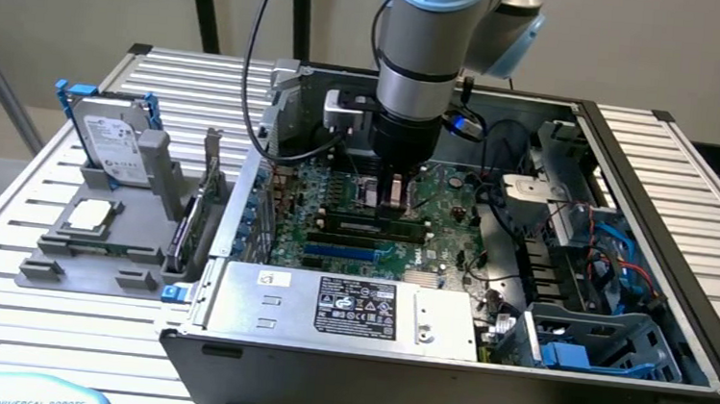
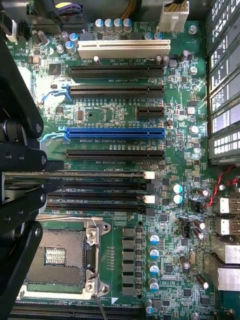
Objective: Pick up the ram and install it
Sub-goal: 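Insert the ram into the slot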
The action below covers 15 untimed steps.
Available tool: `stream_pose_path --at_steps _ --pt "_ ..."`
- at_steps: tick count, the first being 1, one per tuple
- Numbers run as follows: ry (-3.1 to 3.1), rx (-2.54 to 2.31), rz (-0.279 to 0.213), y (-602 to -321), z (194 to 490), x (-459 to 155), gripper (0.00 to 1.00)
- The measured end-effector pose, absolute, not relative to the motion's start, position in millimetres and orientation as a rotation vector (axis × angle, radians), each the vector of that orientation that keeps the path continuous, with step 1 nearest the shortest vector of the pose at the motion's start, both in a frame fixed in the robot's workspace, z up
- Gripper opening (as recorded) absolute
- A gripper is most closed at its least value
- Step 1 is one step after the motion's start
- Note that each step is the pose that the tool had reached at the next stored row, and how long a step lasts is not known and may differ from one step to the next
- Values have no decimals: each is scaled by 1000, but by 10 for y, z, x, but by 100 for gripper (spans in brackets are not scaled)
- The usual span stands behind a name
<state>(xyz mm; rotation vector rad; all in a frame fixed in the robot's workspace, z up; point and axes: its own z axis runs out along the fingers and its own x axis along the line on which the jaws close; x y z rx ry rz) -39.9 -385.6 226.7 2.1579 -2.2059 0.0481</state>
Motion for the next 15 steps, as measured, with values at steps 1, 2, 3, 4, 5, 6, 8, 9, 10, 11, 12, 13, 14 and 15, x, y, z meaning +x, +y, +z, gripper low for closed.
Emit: stream_pose_path --at_steps 1,2,3,4,5,6,8,9,10,11,12,13,14,15 --pt "-2206 2158 48 -3856 2291 -399 21" --pt "-2206 2158 48 -3856 2320 -400 21" --pt "-2206 2158 48 -3856 2353 -400 21" --pt "-2206 2158 48 -3857 2387 -400 21" --pt "-2206 2158 48 -3857 2413 -402 21" --pt "-2206 2158 48 -3856 2435 -403 21" --pt "-2206 2158 48 -3856 2446 -404 19" --pt "-2206 2158 48 -3856 2446 -404 19" --pt "-2206 2158 48 -3856 2446 -404 12" --pt "-2206 2158 48 -3856 2446 -404 12" --pt "-2206 2158 48 -3856 2446 -404 11" --pt "-2206 2158 48 -3857 2447 -404 11" --pt "-2206 2158 48 -3856 2447 -404 11" --pt "-2206 2158 48 -3856 2447 -404 11"
